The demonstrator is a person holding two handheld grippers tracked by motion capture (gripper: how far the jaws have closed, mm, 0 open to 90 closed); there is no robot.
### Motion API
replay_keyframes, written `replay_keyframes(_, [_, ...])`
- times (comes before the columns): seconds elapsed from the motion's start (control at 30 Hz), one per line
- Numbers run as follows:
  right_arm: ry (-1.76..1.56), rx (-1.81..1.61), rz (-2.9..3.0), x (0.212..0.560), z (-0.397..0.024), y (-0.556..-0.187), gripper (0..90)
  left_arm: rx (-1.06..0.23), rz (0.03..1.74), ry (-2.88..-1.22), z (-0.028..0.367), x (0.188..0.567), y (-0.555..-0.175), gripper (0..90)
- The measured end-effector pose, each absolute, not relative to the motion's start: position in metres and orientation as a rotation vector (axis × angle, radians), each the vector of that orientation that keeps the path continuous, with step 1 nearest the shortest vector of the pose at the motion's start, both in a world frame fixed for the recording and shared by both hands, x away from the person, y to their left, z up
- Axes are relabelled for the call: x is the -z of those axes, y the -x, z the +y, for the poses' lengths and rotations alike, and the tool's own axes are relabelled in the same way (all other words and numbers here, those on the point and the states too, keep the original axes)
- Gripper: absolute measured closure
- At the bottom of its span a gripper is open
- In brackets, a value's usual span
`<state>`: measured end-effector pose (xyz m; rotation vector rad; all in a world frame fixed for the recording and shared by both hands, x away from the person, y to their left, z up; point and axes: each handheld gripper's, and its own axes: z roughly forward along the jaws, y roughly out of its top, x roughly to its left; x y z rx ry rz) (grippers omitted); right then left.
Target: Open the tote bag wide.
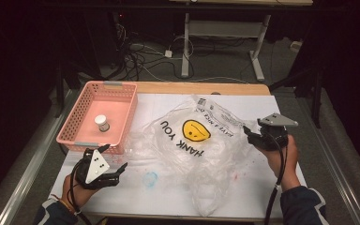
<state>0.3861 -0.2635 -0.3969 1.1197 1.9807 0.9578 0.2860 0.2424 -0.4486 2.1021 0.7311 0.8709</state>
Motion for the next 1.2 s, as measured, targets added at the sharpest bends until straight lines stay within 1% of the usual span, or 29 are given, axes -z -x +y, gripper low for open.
replay_keyframes(0.13, [-0.961, -1.067, 2.073, 0.385, -0.229, -0.371, 40.2, -0.875, 0.727, -2.103, 0.242, 0.449, -0.286, 17.3])
replay_keyframes(0.17, [-0.961, -1.067, 2.073, 0.385, -0.229, -0.371, 40.2, -0.878, 0.725, -2.103, 0.242, 0.448, -0.285, 17.3])
replay_keyframes(0.2, [-0.861, -1.099, 2.152, 0.385, -0.207, -0.365, 40.2, -0.876, 0.725, -2.101, 0.242, 0.448, -0.285, 17.3])
replay_keyframes(0.4, [-0.654, -1.142, 2.361, 0.394, -0.139, -0.350, 41.3, -0.874, 0.724, -2.113, 0.242, 0.450, -0.286, 17.4])
replay_keyframes(0.47, [-0.594, -1.127, 2.430, 0.400, -0.120, -0.349, 46.9, -0.869, 0.725, -2.114, 0.242, 0.450, -0.286, 17.4])
replay_keyframes(0.53, [-0.528, -1.072, 2.521, 0.406, -0.103, -0.352, 59.0, -0.867, 0.722, -2.120, 0.241, 0.451, -0.286, 17.4])
replay_keyframes(0.57, [-0.484, -1.028, 2.564, 0.410, -0.096, -0.355, 59.8, -0.867, 0.722, -2.120, 0.241, 0.451, -0.286, 17.4])
replay_keyframes(0.6, [-0.472, -1.001, 2.585, 0.414, -0.090, -0.358, 59.4, -0.867, 0.721, -2.122, 0.241, 0.451, -0.286, 17.4])
replay_keyframes(0.73, [-0.505, -0.950, 2.644, 0.430, -0.075, -0.368, 47.6, -0.872, 0.714, -2.125, 0.241, 0.453, -0.286, 17.4])
replay_keyframes(0.8, [-0.485, -0.918, 2.676, 0.438, -0.069, -0.369, 44.6, -0.873, 0.714, -2.127, 0.242, 0.453, -0.286, 17.4])
replay_keyframes(0.83, [-0.485, -0.918, 2.676, 0.438, -0.069, -0.369, 44.6, -0.871, 0.714, -2.128, 0.242, 0.454, -0.286, 17.4])
replay_keyframes(0.87, [-0.470, -0.901, 2.690, 0.442, -0.066, -0.369, 42.2, -0.870, 0.713, -2.128, 0.242, 0.454, -0.286, 17.3])
replay_keyframes(0.97, [-0.479, -0.844, 2.716, 0.456, -0.061, -0.372, 50.1, -0.873, 0.707, -2.127, 0.242, 0.453, -0.285, 17.3])
replay_keyframes(1.03, [-0.489, -0.820, 2.718, 0.461, -0.060, -0.373, 58.3, -0.875, 0.707, -2.128, 0.241, 0.453, -0.284, 17.3])
replay_keyframes(1.07, [-0.489, -0.820, 2.718, 0.461, -0.060, -0.373, 58.3, -0.875, 0.708, -2.130, 0.241, 0.454, -0.285, 17.3])
replay_keyframes(1.1, [-0.467, -0.811, 2.722, 0.465, -0.060, -0.374, 69.1, -0.875, 0.709, -2.131, 0.241, 0.454, -0.285, 17.3])
replay_keyframes(1.2, [-0.473, -0.803, 2.734, 0.466, -0.060, -0.373, 83.0, -0.873, 0.705, -2.136, 0.241, 0.454, -0.285, 17.3])
